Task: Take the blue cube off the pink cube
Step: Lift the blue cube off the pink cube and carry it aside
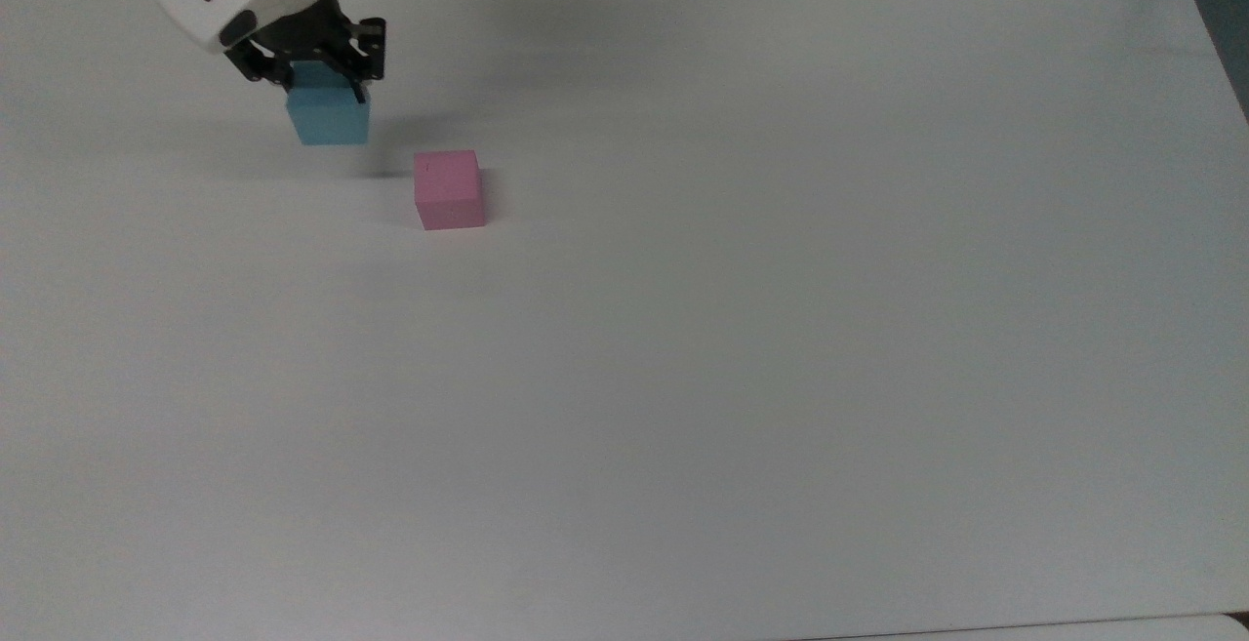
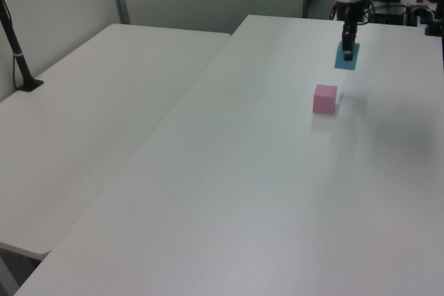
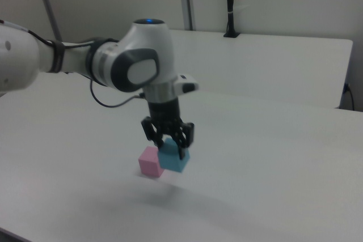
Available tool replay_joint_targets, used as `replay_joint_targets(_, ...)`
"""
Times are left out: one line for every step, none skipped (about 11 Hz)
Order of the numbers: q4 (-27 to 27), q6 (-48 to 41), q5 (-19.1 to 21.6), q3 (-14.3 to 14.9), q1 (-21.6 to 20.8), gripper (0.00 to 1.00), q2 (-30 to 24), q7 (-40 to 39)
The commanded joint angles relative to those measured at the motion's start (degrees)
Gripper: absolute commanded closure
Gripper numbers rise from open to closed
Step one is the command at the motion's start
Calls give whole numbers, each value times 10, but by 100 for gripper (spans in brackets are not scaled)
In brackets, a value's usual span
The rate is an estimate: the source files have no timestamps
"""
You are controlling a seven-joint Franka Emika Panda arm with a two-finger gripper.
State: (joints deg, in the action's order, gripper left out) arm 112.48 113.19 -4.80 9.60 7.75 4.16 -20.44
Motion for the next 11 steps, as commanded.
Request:
replay_joint_targets(62,54,-11,-1,52,54,-3,-83)
replay_joint_targets(90,89,-13,-1,60,53,0,-98)
replay_joint_targets(112,115,-21,-1,68,53,1,-115)
replay_joint_targets(130,140,-30,-1,74,53,8,-123)
replay_joint_targets(142,172,-38,-1,80,53,20,-124)
replay_joint_targets(143,206,-40,-1,84,52,36,-124)
replay_joint_targets(143,214,-40,-1,87,28,44,-123)
replay_joint_targets(142,214,-40,-1,90,8,44,-122)
replay_joint_targets(142,214,-40,-1,92,0,44,-117)
replay_joint_targets(141,213,-39,-1,93,0,41,-116)
replay_joint_targets(138,209,-36,-1,96,0,37,-109)
